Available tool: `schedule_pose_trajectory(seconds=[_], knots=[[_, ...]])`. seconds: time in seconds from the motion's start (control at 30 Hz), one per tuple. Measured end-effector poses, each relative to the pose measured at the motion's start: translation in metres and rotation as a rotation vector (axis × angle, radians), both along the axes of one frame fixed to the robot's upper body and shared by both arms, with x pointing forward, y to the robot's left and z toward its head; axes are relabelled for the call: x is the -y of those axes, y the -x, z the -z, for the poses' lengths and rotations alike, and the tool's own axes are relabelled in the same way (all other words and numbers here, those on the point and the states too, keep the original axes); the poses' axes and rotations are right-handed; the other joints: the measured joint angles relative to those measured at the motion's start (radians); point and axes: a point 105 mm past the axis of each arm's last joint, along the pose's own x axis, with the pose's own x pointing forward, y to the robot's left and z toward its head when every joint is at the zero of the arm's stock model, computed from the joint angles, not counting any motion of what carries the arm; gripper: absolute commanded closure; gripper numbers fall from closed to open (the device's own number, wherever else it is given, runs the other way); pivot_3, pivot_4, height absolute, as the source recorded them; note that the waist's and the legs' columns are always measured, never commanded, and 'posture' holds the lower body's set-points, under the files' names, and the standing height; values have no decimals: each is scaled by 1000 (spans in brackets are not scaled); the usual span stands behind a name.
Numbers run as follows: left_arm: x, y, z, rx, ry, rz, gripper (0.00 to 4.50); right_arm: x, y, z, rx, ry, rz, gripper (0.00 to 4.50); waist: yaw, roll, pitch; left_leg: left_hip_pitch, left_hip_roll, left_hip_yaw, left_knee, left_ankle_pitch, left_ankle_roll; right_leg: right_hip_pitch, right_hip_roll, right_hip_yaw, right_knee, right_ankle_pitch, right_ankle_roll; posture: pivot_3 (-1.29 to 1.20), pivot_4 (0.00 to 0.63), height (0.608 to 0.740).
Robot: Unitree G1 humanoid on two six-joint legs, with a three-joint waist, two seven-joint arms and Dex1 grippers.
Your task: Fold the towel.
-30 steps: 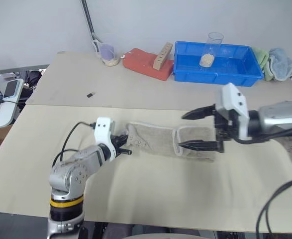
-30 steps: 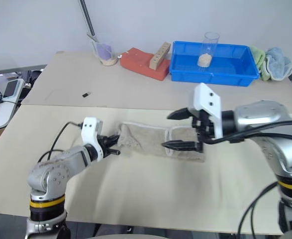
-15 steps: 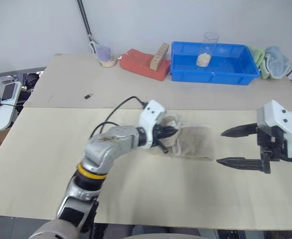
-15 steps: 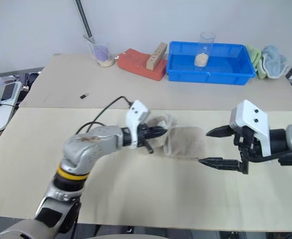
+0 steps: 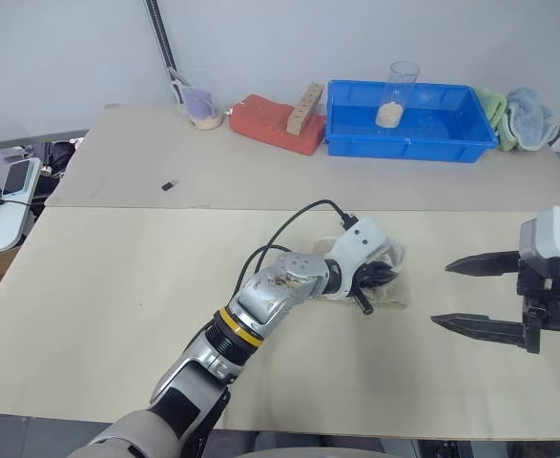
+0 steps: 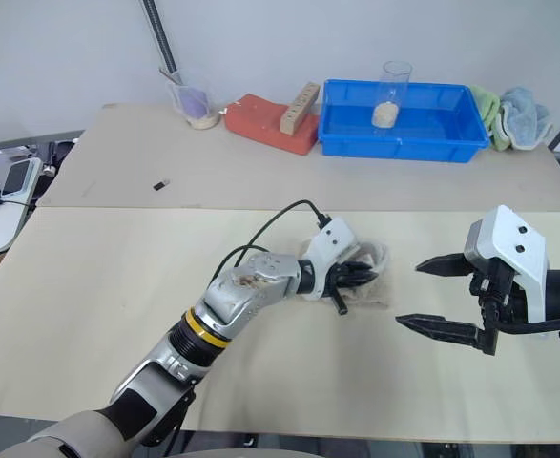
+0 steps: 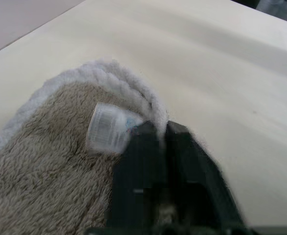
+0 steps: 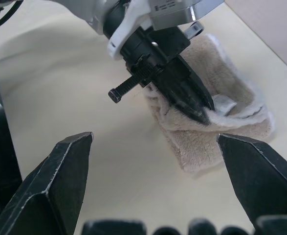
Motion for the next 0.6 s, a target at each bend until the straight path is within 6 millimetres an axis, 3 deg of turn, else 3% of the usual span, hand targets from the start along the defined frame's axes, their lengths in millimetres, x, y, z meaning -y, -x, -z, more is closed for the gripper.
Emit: schedule_pose_trajectory(seconds=[0.17, 0.3, 0.43, 0.6], knots=[[0, 18, -18, -6, 79, 155, 42, 3, -6, 0, 33, -23, 51, 0, 2, 0, 0, 0, 0, 0, 0, 0, 0, 0, 0, 0, 0, 0, 0, 0, 150, 740], [-15, 16, -36, 50, 144, 197, 10, 7, -17, -3, 100, -57, 115, 0, -4, 0, 0, 1, 1, 0, 0, 0, 0, 0, 0, 0, 0, 0, 0, 0, 150, 740], [-62, -7, -55, 196, 138, 151, 10, 6, -34, 4, 137, -100, 195, 0, -19, 1, -1, 2, 2, 0, 0, 0, 0, 0, 1, 0, 1, 0, 0, 0, 150, 740], [-121, -4, -66, 338, 6, 252, 10, 5, -65, 25, 160, -149, 320, 0, -22, 5, -3, 2, 1, -1, 0, 0, 0, -1, 0, 0, 1, 0, 0, 0, 150, 740]])
